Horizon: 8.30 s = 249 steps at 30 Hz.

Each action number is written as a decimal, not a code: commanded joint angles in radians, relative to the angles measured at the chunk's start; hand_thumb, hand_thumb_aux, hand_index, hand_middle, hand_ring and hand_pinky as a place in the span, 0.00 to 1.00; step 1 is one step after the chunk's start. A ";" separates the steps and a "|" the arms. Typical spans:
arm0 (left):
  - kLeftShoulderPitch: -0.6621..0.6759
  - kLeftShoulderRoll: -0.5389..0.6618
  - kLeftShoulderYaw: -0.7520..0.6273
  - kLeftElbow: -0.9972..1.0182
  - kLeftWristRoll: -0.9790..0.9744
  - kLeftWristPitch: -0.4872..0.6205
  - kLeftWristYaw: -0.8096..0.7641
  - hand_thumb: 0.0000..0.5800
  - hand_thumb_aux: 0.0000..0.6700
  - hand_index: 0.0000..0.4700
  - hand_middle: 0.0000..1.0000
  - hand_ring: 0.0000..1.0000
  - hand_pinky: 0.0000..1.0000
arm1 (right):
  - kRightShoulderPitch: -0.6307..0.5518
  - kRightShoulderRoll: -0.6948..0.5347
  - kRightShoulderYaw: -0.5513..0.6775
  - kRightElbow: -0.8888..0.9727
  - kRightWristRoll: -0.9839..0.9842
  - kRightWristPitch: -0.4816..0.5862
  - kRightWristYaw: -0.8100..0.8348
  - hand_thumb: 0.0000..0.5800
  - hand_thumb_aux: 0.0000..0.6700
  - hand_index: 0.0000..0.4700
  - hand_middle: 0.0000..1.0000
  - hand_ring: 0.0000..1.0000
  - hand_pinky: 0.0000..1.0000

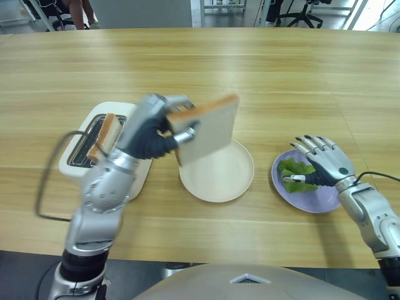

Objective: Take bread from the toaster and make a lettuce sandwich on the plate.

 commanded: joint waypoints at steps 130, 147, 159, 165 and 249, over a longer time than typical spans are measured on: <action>0.103 0.016 0.506 -0.104 0.164 -0.050 0.279 1.00 1.00 0.98 1.00 1.00 1.00 | -0.120 0.188 0.391 -0.154 0.197 -0.142 -0.115 0.00 0.00 0.00 0.00 0.00 0.00; 0.327 0.053 0.181 -0.055 -0.389 0.136 -0.249 1.00 1.00 0.98 1.00 1.00 1.00 | -0.016 -0.002 0.289 -0.299 0.566 -0.660 -0.066 0.00 0.00 0.00 0.00 0.00 0.00; 0.226 -0.034 -0.087 0.329 -0.283 0.099 -0.262 1.00 1.00 0.98 1.00 1.00 1.00 | -0.040 0.143 0.456 -0.149 0.488 -0.639 0.150 0.00 0.00 0.00 0.00 0.00 0.00; 0.178 -0.043 -0.090 0.461 -0.232 0.038 -0.218 1.00 1.00 0.98 1.00 1.00 1.00 | -0.078 0.176 0.538 0.007 0.309 -0.543 0.248 0.00 0.00 0.00 0.00 0.00 0.00; -0.189 0.032 -0.233 0.891 0.357 -0.313 -0.003 1.00 1.00 0.98 0.80 0.80 0.80 | -0.386 0.362 0.552 0.433 0.149 -0.217 0.002 1.00 1.00 0.98 1.00 1.00 1.00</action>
